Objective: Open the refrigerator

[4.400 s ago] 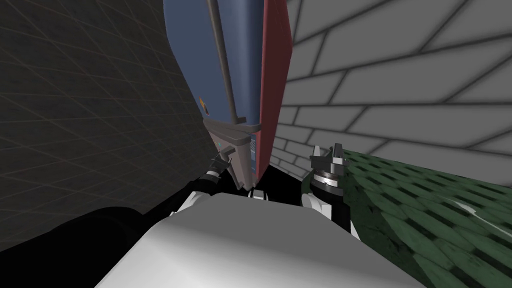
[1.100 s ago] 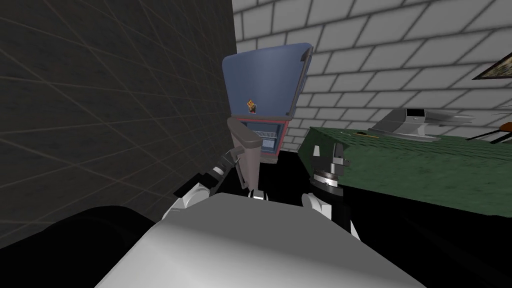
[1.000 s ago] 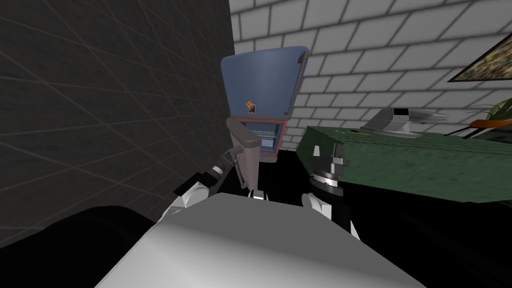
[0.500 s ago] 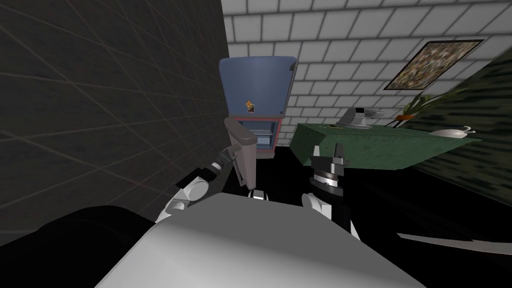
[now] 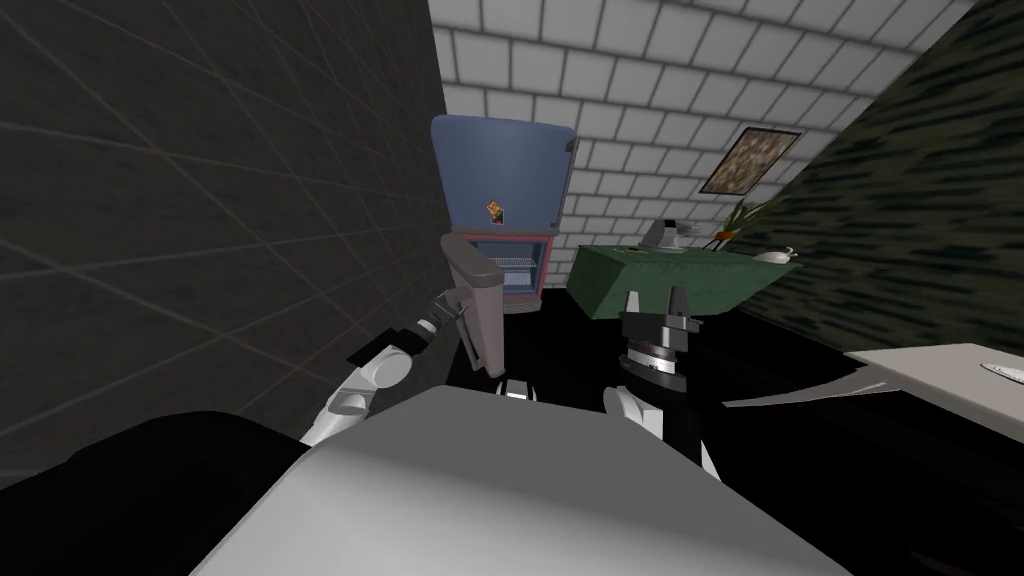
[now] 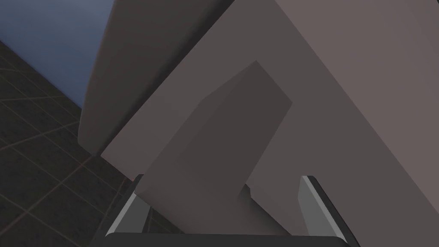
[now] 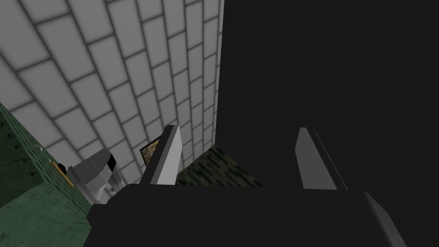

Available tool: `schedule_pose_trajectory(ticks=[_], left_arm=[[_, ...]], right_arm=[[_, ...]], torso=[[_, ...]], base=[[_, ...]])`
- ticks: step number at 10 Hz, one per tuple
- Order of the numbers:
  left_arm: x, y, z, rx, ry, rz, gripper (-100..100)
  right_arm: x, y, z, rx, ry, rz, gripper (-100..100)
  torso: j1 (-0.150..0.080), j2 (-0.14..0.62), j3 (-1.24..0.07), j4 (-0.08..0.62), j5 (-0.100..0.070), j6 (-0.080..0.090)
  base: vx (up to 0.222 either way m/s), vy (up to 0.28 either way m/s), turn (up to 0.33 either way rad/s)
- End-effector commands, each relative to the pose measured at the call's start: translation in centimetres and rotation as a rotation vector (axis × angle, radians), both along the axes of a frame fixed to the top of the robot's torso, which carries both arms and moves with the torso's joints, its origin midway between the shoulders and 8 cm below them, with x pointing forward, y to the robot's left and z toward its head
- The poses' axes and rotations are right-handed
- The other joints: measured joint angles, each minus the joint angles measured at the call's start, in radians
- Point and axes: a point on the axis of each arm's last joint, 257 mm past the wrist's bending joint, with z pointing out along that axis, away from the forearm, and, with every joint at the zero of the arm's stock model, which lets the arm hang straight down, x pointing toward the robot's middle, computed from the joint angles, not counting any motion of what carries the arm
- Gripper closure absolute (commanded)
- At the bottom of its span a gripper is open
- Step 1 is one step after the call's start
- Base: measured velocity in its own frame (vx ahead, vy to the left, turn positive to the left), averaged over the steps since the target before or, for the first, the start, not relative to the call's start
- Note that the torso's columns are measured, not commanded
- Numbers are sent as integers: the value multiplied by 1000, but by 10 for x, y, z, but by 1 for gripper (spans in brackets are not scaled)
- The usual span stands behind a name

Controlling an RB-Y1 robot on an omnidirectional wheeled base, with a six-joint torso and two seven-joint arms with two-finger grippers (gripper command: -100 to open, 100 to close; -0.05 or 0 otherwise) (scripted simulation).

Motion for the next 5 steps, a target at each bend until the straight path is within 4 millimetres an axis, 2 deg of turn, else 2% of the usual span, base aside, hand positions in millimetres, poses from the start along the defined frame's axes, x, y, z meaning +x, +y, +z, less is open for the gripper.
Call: schedule_pose_trajectory(ticks=[1, 2, 4, 5], left_arm=[[7, 43, 4, 4, 16, 52, -100], [7, 47, 6, 7, 12, 59, -100], [11, 78, 14, 4, 17, 100, -100], [10, 82, 17, 8, 11, 108, -100]], right_arm=[[0, 0, 0, 0, 0, 0, 0], [0, 0, 0, 0, 0, 0, 0], [0, 0, 0, 0, 0, 0, 0], [0, 0, 0, 0, 0, 0, 0]], torso=[[3, 4, 2, 1, 0, -1], [9, 7, 5, 3, 2, -2], [16, 10, 6, 4, 4, -4], [16, 9, 5, 4, 4, -3]], base=[[-89, -103, -287], [-52, -70, -100], [-68, -63, -176], [-66, -39, -106]])
